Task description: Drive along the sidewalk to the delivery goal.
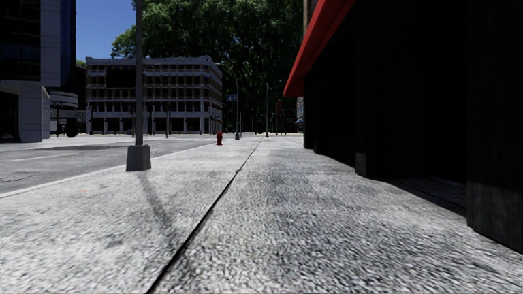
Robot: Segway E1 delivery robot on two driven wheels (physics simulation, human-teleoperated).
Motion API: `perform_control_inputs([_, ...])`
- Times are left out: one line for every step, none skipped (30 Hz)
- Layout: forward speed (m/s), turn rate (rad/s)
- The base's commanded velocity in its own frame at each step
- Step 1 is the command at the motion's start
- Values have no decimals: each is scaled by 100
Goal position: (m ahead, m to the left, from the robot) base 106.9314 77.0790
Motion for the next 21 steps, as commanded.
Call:
perform_control_inputs([200,0])
perform_control_inputs([200,0])
perform_control_inputs([200,0])
perform_control_inputs([200,0])
perform_control_inputs([200,0])
perform_control_inputs([200,0])
perform_control_inputs([200,0])
perform_control_inputs([200,0])
perform_control_inputs([200,0])
perform_control_inputs([200,0])
perform_control_inputs([200,0])
perform_control_inputs([200,0])
perform_control_inputs([200,0])
perform_control_inputs([200,0])
perform_control_inputs([200,0])
perform_control_inputs([200,0])
perform_control_inputs([200,0])
perform_control_inputs([200,0])
perform_control_inputs([200,0])
perform_control_inputs([200,0])
perform_control_inputs([200,0])
